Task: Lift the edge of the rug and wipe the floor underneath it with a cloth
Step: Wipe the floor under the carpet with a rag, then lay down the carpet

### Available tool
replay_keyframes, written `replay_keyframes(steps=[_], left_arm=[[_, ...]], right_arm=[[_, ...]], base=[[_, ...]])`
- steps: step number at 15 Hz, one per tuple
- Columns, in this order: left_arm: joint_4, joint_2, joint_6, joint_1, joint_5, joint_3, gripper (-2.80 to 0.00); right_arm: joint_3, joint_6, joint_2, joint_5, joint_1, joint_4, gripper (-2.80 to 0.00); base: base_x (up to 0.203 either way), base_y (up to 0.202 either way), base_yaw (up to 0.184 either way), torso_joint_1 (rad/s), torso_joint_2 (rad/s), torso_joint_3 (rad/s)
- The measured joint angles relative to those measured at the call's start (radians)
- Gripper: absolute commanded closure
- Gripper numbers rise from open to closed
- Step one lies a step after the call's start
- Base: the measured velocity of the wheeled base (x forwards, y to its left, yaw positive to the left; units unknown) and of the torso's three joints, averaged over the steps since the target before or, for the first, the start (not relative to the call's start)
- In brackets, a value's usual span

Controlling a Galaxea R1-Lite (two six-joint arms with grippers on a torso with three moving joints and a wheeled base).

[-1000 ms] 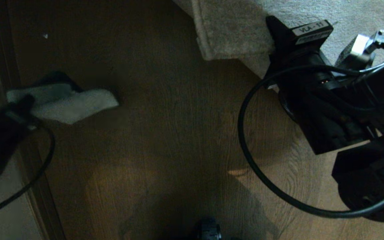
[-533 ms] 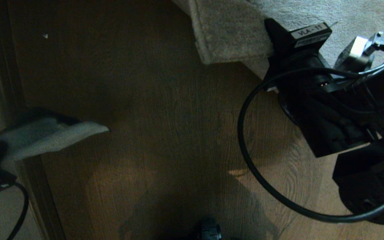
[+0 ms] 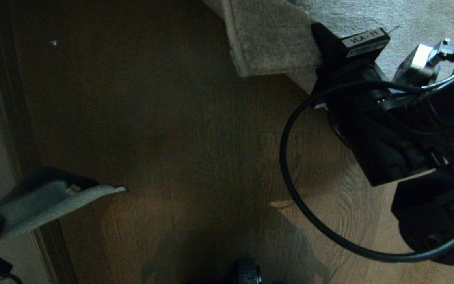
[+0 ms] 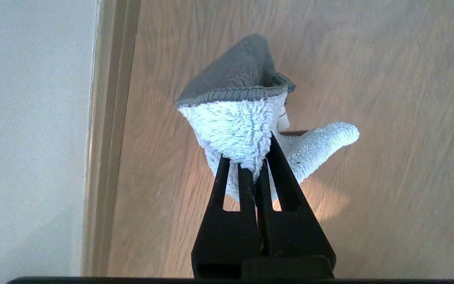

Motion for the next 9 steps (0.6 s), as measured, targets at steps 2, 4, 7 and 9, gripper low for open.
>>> replay_keyframes(steps=[2, 4, 7, 9], left_arm=[[0.142, -0.130, 0.020, -0.003, -0.031, 0.000, 0.00], [0.301, -0.285, 0.064, -0.001, -0.065, 0.000, 0.00], [0.579, -0.544, 0.150, 0.036, -0.174, -0.013, 0.00], [0.775, -0.671, 0.208, 0.053, -0.259, -0.034, 0.00]], right_arm=[[0.000, 0.002, 0.001, 0.000, 0.000, 0.000, 0.00], [0.000, 0.003, 0.003, 0.000, 0.000, 0.000, 0.00], [-0.003, 0.003, 0.004, 0.000, -0.001, 0.000, 0.00], [-0.003, 0.002, 0.004, 0.000, 0.000, 0.000, 0.00]], base=[[0.000, 0.000, 0.000, 0.000, 0.00, 0.000], [0.000, 0.000, 0.000, 0.000, 0.00, 0.000], [0.000, 0.000, 0.000, 0.000, 0.00, 0.000], [0.000, 0.000, 0.000, 0.000, 0.00, 0.000]])
